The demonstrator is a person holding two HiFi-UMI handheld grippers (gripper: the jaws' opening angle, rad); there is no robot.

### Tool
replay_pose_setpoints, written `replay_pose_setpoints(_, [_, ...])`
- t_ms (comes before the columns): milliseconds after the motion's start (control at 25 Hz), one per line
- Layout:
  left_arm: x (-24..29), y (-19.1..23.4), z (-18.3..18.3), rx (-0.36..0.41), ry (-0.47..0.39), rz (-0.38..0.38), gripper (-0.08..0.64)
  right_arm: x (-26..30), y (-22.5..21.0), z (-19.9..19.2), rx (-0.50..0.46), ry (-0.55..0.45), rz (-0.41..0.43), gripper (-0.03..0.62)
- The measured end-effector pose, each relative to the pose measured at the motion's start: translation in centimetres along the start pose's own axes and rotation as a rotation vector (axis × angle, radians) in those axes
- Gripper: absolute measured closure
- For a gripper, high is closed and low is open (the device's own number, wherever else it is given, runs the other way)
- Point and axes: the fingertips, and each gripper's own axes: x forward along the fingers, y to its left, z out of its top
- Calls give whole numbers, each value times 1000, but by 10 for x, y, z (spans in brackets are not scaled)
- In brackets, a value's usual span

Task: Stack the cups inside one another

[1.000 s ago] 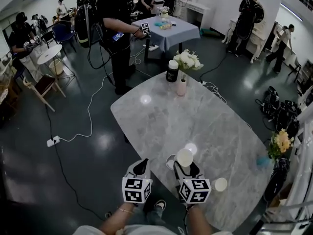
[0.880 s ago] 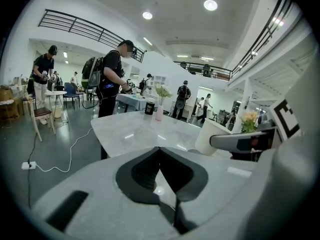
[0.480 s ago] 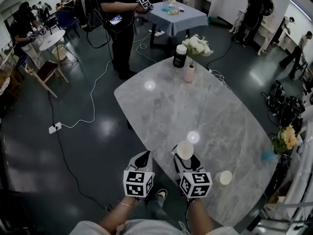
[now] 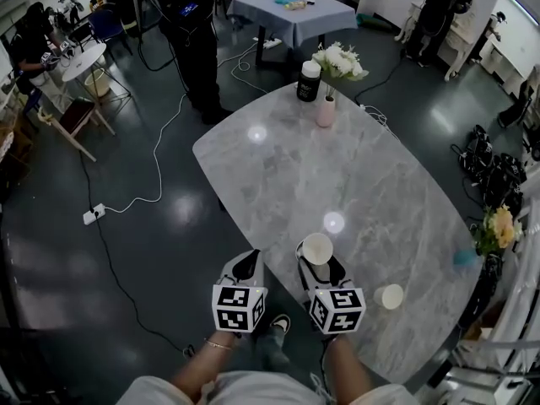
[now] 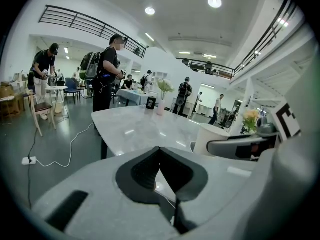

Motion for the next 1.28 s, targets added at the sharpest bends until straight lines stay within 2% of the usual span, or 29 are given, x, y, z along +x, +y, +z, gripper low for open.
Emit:
replay_pose_setpoints(400, [6,-3,-4,1,11,-12,565,-4,-9,-9,18,15,-38,328])
replay_pose_setpoints(1040, [17,-19,11,40,13,-65,565,-22,-35,12,98,-77,-126,336])
replay_pose_setpoints(1160, [20,-25,18,54,9,-87,565,-29,-41,20,106,-102,-157,358])
replay_pose_setpoints(1280, [26,-33,30,73,-1,-117,565,-38,-53,30,116,-134,-208,424])
